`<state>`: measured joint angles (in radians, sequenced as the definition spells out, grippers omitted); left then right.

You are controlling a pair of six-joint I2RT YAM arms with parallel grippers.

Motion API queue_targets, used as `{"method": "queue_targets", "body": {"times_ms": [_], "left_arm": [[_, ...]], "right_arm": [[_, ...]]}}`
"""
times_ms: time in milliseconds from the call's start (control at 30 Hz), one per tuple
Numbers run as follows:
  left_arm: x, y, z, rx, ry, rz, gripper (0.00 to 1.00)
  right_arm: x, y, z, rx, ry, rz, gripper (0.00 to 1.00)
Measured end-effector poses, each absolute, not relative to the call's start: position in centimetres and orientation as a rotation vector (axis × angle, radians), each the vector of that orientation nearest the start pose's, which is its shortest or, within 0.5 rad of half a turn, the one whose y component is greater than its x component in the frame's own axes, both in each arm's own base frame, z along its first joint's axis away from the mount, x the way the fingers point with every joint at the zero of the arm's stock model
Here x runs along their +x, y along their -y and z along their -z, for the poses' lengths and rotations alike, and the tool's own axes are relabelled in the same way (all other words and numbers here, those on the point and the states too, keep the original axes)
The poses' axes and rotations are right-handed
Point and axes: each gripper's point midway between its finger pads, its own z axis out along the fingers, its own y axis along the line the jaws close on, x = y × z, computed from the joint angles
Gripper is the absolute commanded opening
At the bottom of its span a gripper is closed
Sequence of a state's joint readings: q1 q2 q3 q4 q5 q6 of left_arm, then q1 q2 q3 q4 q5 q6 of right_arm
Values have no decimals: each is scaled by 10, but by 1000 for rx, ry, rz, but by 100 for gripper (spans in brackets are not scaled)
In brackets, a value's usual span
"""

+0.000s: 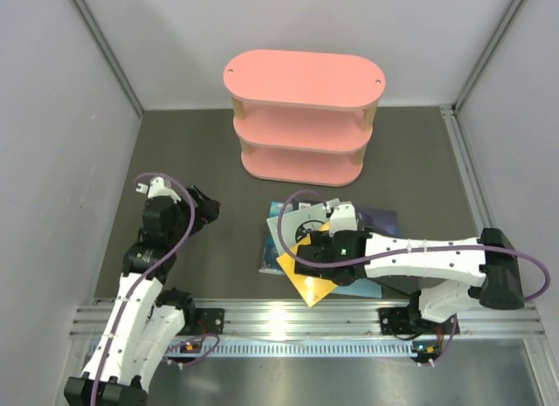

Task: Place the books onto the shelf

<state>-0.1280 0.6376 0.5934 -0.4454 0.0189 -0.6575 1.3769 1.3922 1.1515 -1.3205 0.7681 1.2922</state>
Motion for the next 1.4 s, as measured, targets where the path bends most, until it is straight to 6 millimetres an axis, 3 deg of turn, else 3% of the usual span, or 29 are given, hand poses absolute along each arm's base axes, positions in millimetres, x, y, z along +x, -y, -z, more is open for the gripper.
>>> {"method": "queue_targets", "body": {"times_ms": [167,367,433,533,567,633,667,833,1000,1133,1267,1400], "left_arm": [[253,63,-169,-535,-2043,508,96],[252,65,-163,-538,-2060,517,95],[252,66,-161,-540,-2065,521,95],[252,67,-161,-541,-2068,527,94],[252,67,-161,-541,-2067,529,94],[252,68,-161,-540,-2066,534,94],[252,68,-161,-540,-2067,534,94],[251,68,-163,-538,-2059,537,94],[250,70,-165,-539,-2051,552,94],[250,71,-166,-540,-2050,560,93],[250,72,-166,-536,-2056,566,93],[254,74,-170,-531,-2065,568,93]], "right_arm": [[134,-167,-119,-134,-2403,379,100],[141,-136,-107,-104,-2423,506,100],[141,-134,-107,-105,-2424,511,95],[142,-135,-107,-109,-2424,513,63],[142,-135,-106,-114,-2424,521,41],[142,-136,-101,-123,-2429,532,19],[141,-131,-100,-136,-2424,570,2],[139,-111,-97,-211,-2404,710,0],[138,-108,-101,-220,-2401,709,0],[141,-124,-129,-190,-2408,581,0],[157,-164,-190,-124,-2360,295,0],[176,-185,-250,-54,-2287,104,0]]}}
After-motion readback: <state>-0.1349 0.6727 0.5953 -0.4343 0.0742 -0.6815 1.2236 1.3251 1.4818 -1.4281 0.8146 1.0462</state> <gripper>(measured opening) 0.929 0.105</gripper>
